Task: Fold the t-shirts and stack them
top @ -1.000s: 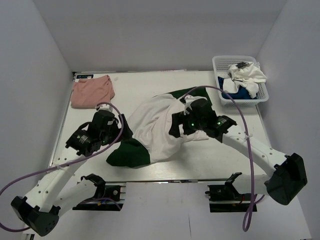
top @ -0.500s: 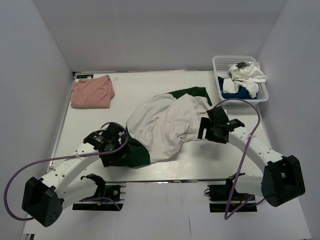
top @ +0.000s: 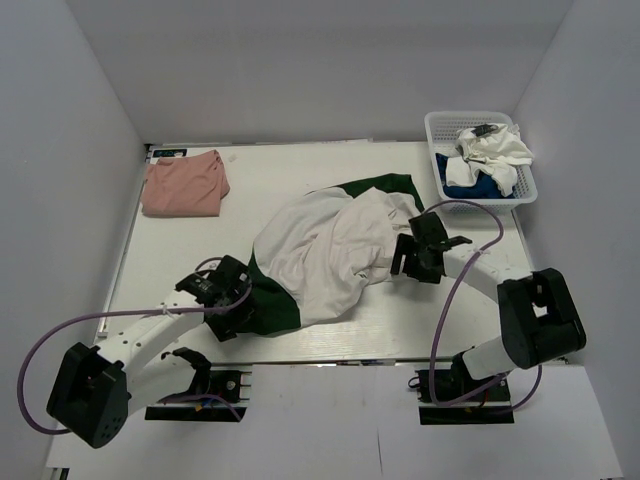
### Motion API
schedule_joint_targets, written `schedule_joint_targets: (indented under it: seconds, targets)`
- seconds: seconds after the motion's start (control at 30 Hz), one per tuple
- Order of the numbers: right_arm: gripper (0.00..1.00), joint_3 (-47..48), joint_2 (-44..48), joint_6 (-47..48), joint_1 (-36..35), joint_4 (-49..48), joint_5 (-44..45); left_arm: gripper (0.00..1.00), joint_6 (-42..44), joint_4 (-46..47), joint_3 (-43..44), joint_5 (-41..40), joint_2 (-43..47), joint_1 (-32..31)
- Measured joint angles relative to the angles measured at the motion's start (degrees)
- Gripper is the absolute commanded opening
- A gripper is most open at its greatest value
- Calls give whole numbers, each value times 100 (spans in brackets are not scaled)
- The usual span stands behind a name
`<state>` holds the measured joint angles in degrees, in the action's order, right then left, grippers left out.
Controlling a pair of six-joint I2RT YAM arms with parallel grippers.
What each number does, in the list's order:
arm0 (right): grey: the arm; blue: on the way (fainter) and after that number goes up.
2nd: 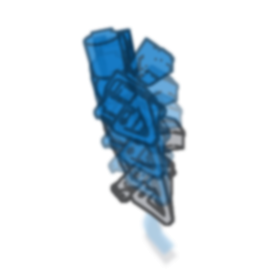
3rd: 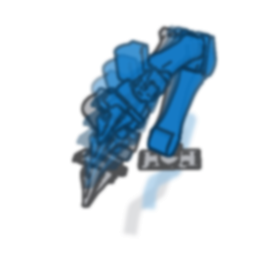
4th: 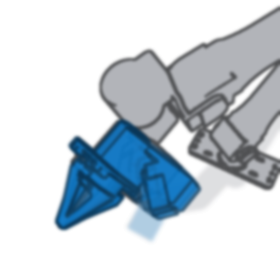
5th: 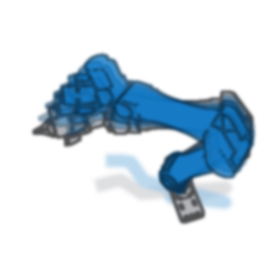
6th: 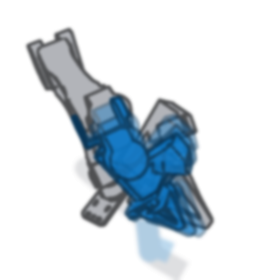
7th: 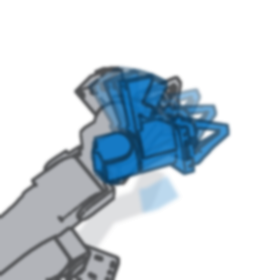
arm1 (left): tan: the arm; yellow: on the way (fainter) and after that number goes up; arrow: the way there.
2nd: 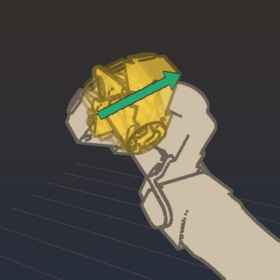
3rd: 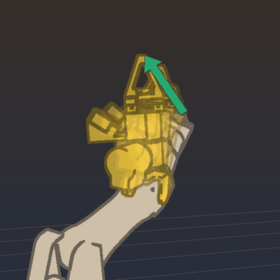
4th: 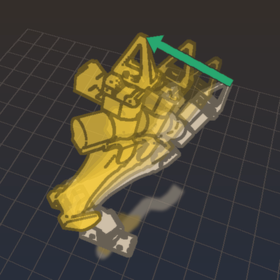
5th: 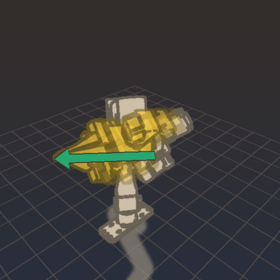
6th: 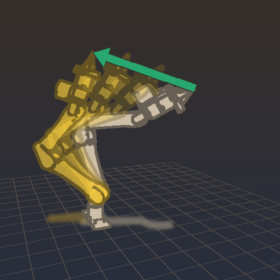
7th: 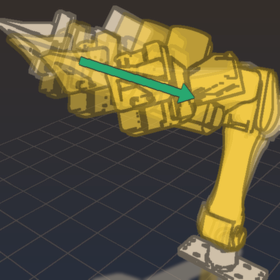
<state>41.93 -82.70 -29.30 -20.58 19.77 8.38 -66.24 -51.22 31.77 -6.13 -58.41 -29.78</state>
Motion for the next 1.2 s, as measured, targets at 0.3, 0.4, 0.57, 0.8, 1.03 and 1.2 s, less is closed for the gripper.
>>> schedule_joint_targets:
  seconds: [0.3,0.4,0.57,0.8,1.03,1.2]
  targets:
    - [0,26,-210,46,11,-525,-509,0,-101,920,-420,136,-337,7]
    - [0,37,87,79,9,-479,-544,0,-13,968,-334,81,-444,7]
    - [0,605,1005,221,11,-76,-142,0,409,538,782,-450,-533,2]
    - [0,2371,1864,444,26,341,721,0,1237,772,3143,-1196,490,0]
    - [0,4044,2179,592,42,785,1867,0,2120,938,4992,-1762,944,2]
    - [0,4863,2411,909,57,828,2138,0,2708,1080,5768,-1906,990,4]
